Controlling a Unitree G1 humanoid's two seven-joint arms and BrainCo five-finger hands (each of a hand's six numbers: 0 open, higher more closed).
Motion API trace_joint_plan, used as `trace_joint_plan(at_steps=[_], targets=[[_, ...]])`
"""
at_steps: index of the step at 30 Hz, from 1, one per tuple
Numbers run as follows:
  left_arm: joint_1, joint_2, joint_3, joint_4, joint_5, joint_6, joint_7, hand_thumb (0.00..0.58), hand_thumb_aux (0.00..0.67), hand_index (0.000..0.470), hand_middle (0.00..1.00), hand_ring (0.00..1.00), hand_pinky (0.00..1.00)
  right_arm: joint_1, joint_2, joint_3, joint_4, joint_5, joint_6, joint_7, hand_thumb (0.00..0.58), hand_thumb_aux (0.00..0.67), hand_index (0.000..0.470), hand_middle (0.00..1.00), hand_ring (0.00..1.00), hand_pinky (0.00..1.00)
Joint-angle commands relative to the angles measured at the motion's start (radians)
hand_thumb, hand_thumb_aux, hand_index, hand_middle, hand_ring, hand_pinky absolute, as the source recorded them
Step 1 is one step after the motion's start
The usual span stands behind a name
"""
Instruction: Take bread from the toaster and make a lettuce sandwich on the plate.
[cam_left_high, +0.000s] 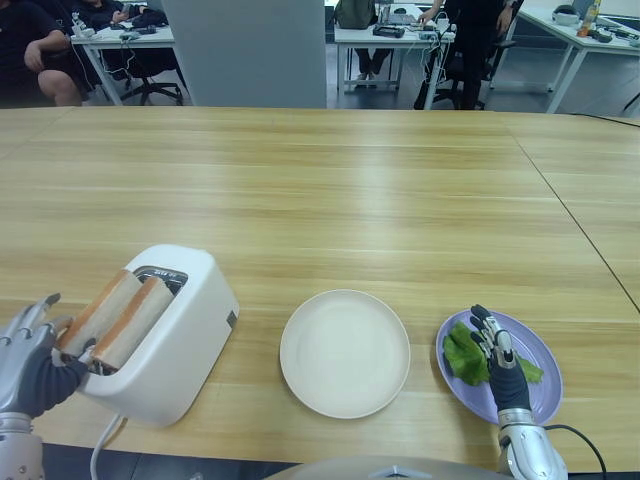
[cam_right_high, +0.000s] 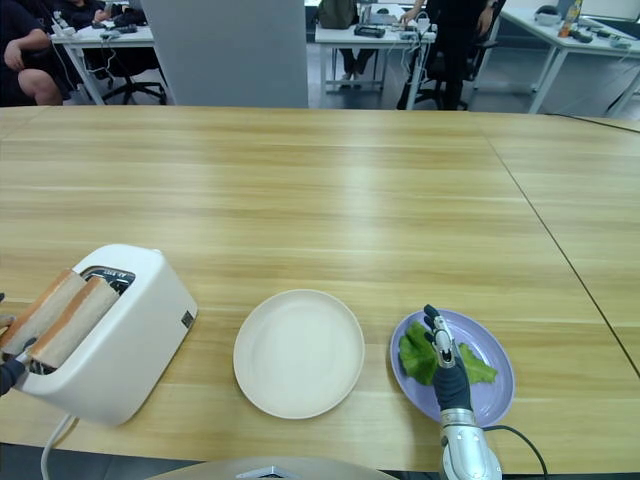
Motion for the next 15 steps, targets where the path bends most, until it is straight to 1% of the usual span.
trace_joint_plan(at_steps=[1,4,5,6,7,8,15], targets=[[-0.01,-0.025,-0.016,0.019,-0.037,0.009,-0.004,0.58,0.67,0.46,0.0,0.0,0.0,0.0,-0.001,-0.006,0.015,0.0,0.006,0.002,0.0,0.0,0.0,0.0,0.0,0.0],[-0.028,-0.041,-0.025,-0.016,-0.061,0.001,0.004,0.58,0.67,0.46,0.0,0.0,0.0,0.0,-0.002,-0.002,0.018,-0.002,0.005,0.003,0.0,0.0,0.0,0.0,0.0,0.0],[-0.031,-0.047,-0.027,-0.022,-0.068,-0.002,0.006,0.58,0.67,0.46,0.05,0.05,0.05,0.0,-0.001,-0.001,0.019,-0.003,0.004,0.003,0.0,0.0,0.0,0.0,0.0,0.0],[-0.034,-0.053,-0.025,-0.029,-0.075,-0.005,0.011,0.58,0.67,0.46,0.05,0.05,0.05,-0.001,-0.002,0.0,0.019,-0.004,0.005,0.004,0.0,0.0,0.0,0.0,0.0,0.0],[-0.04,-0.058,-0.019,-0.034,-0.082,-0.008,0.018,0.58,0.67,0.46,0.91,0.91,0.91,-0.001,-0.002,0.001,0.02,-0.004,0.005,0.004,0.0,0.0,0.0,0.0,0.0,0.0],[-0.042,-0.056,-0.015,-0.038,-0.079,-0.012,0.023,0.58,0.67,0.46,1.0,1.0,1.0,-0.001,-0.002,0.002,0.021,-0.004,0.004,0.005,0.0,0.0,0.0,0.0,0.0,0.0],[-0.065,-0.057,0.009,-0.041,-0.097,-0.007,0.036,0.58,0.67,0.46,1.0,1.0,1.0,0.001,0.0,0.007,0.022,-0.007,0.006,0.006,0.0,0.0,0.0,0.0,0.0,0.0]])
